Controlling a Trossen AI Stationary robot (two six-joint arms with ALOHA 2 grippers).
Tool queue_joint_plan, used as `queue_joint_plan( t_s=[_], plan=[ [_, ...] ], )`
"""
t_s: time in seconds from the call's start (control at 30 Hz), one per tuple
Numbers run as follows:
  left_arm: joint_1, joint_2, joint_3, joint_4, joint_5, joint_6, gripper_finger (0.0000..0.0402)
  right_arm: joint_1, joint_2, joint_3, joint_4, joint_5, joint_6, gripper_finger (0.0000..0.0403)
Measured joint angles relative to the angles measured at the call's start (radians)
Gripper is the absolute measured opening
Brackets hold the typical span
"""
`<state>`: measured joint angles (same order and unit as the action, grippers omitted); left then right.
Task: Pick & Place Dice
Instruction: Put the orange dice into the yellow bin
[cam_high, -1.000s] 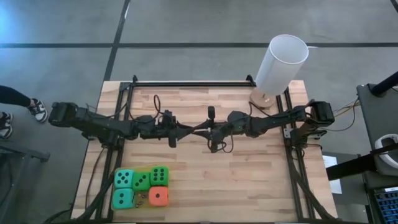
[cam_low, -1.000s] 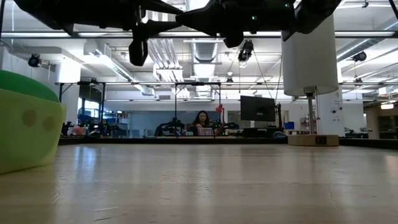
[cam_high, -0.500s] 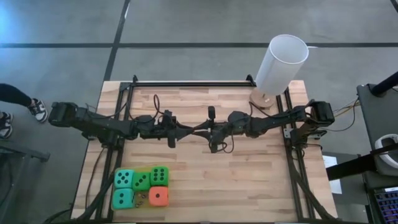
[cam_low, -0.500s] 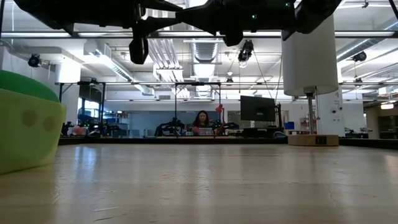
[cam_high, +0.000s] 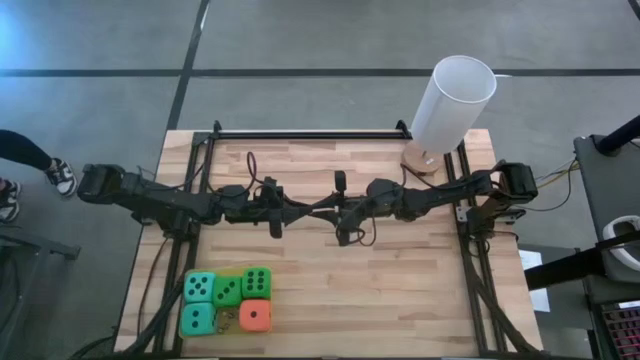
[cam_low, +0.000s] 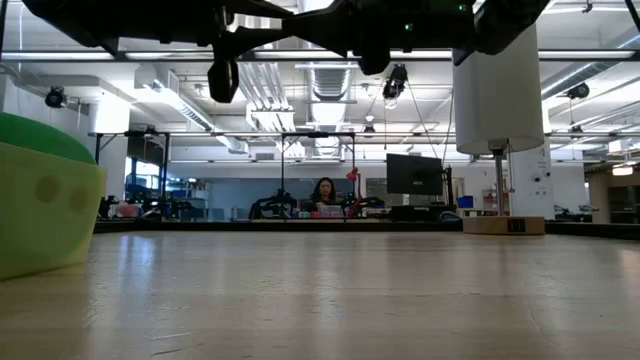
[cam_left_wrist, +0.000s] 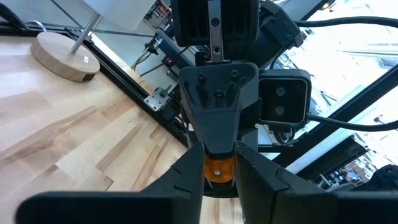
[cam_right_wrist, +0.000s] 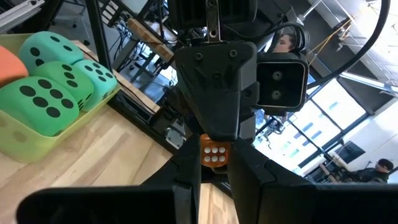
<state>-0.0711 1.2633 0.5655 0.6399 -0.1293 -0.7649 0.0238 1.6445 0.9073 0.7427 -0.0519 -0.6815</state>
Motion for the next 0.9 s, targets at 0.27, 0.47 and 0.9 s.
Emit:
queue_joint_plan(
  t_s=[0.27,0.47,0.9],
  plan=[
    [0.0,0.002,0.0,-0.005,0.001,0.006,0.013,0.0,0.0,0.001,0.005,0.002,-0.002,0.005],
    [0.0,0.002,0.0,-0.004,0.001,0.008,0.0135,0.0,0.001,0.002,0.005,0.002,-0.002,0.005],
    [0.0,0.001,-0.001,0.007,0.012,0.033,0.0046,0.0,0.0,0.002,0.002,0.0,-0.006,0.005]
  ],
)
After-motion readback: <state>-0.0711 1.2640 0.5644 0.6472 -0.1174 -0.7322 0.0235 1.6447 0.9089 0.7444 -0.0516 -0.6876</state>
